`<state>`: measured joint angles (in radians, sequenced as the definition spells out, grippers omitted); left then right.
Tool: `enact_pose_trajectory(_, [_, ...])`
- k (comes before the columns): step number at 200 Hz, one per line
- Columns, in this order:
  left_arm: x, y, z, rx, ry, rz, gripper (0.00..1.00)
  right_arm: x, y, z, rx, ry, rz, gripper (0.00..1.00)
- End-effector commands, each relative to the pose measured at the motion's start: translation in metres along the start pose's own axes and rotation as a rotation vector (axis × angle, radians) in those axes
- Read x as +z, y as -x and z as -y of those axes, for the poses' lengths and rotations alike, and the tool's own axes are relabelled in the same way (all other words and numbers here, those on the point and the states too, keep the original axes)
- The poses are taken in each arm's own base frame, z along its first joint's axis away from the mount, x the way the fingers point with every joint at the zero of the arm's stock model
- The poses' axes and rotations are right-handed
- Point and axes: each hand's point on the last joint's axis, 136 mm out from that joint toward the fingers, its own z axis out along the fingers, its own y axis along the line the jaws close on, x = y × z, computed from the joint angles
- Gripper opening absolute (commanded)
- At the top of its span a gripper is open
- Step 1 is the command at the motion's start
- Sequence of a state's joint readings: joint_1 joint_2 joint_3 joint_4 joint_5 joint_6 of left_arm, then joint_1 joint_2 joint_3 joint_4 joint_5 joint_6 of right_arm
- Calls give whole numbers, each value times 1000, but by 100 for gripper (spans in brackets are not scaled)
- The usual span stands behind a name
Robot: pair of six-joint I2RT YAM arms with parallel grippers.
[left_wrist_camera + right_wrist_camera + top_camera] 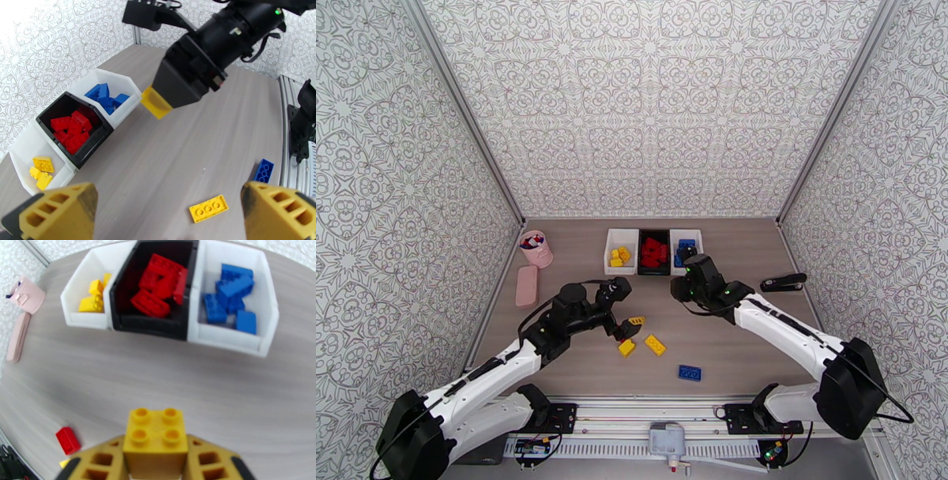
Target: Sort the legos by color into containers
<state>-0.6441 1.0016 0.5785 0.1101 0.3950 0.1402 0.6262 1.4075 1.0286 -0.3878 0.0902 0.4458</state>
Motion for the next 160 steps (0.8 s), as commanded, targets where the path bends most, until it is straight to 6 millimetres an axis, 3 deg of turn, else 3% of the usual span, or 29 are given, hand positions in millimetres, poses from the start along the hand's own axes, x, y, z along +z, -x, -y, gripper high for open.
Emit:
enact_pose_trajectory(1, [-7,0,-10,-41,65,22,100,8,32,-18,-31,58,68,21])
enact_pose_trajectory(67, [-33,-21,-35,-117,278,-16,100,58,59,-40,-101,99,44,21])
enact_pose_trajectory(120, [-48,-34,-31,-141,295,-32,99,112,88,-74,-186,200,15,22])
enact_pose_trajectory(160, [-48,-36,-34,-150,306,-30,100,161,114,-86,-210,196,44,21])
